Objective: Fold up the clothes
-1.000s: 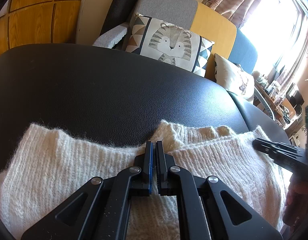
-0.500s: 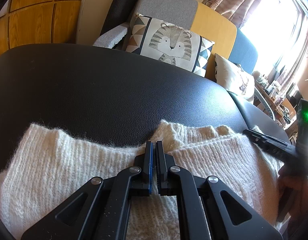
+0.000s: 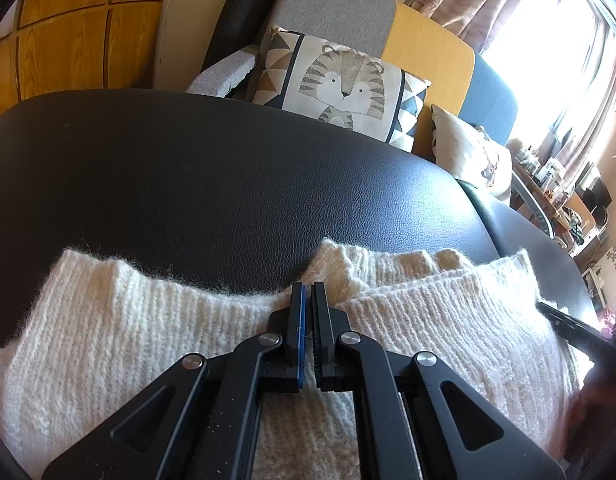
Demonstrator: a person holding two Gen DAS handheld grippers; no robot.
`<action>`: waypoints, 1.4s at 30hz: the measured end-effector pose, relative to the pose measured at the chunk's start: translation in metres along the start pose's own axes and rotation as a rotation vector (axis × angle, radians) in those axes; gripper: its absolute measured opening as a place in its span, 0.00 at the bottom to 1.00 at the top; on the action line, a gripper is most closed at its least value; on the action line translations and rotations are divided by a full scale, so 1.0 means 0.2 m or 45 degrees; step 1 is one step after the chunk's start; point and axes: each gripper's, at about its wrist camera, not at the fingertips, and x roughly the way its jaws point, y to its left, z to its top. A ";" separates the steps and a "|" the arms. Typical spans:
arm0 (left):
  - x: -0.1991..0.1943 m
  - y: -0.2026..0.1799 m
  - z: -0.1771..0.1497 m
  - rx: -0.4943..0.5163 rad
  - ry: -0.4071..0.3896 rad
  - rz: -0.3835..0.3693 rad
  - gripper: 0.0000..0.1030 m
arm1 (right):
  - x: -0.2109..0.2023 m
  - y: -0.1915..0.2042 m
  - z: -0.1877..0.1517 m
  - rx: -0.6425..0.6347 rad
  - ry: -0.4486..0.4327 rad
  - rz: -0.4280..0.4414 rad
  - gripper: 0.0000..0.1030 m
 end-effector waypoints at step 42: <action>-0.60 0.35 -0.49 -0.099 -0.125 0.082 0.06 | -0.33 0.07 -0.43 0.083 -0.131 0.043 0.08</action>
